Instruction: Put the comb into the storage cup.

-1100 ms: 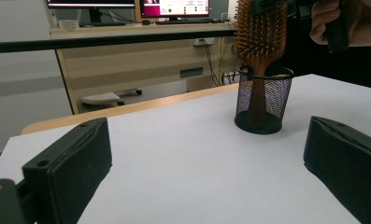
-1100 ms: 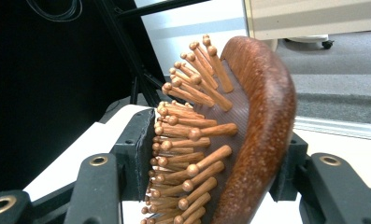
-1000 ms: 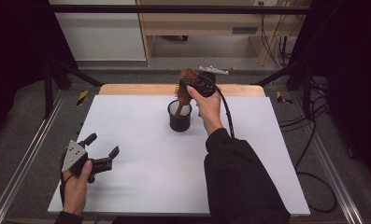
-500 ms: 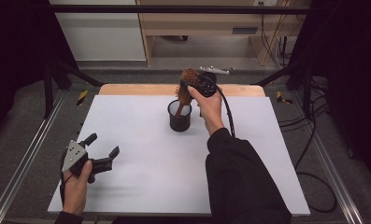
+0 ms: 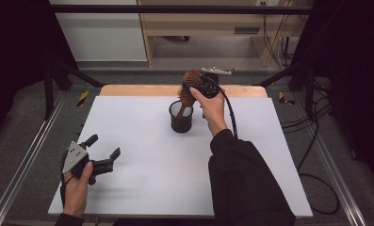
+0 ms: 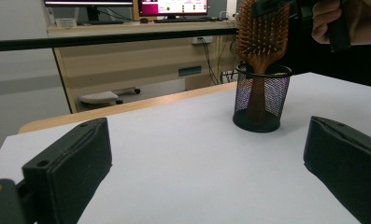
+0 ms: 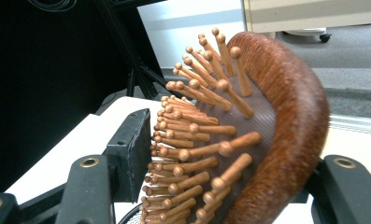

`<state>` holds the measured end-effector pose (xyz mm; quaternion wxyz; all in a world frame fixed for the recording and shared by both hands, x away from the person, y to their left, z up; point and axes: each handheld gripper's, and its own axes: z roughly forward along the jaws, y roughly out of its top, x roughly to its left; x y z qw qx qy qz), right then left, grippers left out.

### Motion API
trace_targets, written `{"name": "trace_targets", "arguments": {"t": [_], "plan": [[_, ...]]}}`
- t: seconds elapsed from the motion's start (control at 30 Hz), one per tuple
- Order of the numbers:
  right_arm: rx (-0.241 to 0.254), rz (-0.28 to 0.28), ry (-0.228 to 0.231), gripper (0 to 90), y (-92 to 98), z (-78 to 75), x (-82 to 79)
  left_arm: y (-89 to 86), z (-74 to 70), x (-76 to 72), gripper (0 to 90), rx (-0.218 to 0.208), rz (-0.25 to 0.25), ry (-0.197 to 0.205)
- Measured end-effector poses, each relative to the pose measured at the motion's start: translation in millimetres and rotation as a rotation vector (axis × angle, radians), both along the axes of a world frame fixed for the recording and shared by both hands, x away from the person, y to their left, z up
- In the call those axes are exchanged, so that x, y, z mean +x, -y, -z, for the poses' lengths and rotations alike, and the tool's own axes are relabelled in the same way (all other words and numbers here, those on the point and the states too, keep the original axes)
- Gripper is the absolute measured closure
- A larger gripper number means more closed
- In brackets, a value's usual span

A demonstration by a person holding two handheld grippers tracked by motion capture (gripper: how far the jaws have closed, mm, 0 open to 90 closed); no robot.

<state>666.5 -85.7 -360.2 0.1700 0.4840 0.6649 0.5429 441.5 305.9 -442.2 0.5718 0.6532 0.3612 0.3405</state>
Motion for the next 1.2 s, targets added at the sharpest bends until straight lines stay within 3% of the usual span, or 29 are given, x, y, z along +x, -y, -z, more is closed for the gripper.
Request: {"name": "trace_targets", "arguments": {"t": [1.2], "plan": [[-0.051,0.015,-0.021,26.3,8.3,4.8,-0.7,0.8,0.4,0.1,1.3,0.007,0.006,-0.005]]}}
